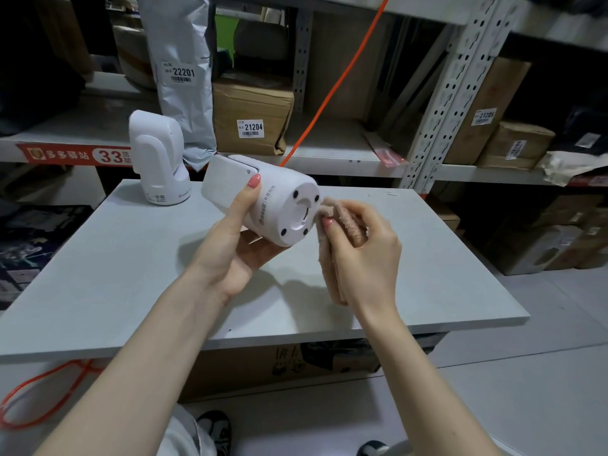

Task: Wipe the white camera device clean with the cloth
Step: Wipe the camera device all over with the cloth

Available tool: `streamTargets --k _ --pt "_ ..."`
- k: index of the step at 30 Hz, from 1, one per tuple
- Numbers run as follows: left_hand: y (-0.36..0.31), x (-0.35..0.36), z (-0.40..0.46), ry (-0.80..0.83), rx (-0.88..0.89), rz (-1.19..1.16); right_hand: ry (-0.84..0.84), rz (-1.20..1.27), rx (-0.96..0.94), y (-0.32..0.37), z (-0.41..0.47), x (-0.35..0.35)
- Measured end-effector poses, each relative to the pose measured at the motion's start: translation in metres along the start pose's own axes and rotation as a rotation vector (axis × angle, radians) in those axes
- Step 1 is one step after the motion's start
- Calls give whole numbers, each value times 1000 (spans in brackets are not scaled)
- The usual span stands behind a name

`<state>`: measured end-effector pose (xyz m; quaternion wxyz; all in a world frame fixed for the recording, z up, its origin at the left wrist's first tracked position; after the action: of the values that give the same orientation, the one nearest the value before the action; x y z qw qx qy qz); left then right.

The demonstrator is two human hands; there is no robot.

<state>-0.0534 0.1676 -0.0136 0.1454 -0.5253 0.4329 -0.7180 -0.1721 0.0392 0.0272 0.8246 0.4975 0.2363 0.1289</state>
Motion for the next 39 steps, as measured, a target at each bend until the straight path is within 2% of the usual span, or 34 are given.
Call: streamTargets --k 3,9,15,19,27,33,37,39 --pt "-4 -4 2 -46 -3 -77 19 -59 -56 3 -10 7" --pt "10 5 -5 -7 -75 -28 -104 33 -232 29 -14 -10" --pt "12 -1 -4 -77 -102 -61 -76 -47 -280 21 -18 2" --pt "11 -10 -5 -151 -139 -97 -25 -55 -246 14 -21 12" --pt "6 -5 -10 -81 -156 -15 -71 -54 -293 24 -16 -1" --pt "7 -7 -8 -91 -215 -180 -3 -149 -459 35 -30 12" --pt "13 -10 -9 -47 -267 -81 -86 -157 -449 37 -22 -2" --pt "17 -5 -11 -17 -288 -104 -115 -160 -440 38 -19 -8"
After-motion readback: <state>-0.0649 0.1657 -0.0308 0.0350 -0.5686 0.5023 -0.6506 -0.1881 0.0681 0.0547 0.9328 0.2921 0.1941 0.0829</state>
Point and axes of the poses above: each hand's wrist, its own z-axis towards the middle knuckle, its own x-axis out of the palm, y = z × x, the point moved 9 cm from there along z, towards the middle knuckle, and after that the axes turned 11 degrees about x, right-handed, at the moved point
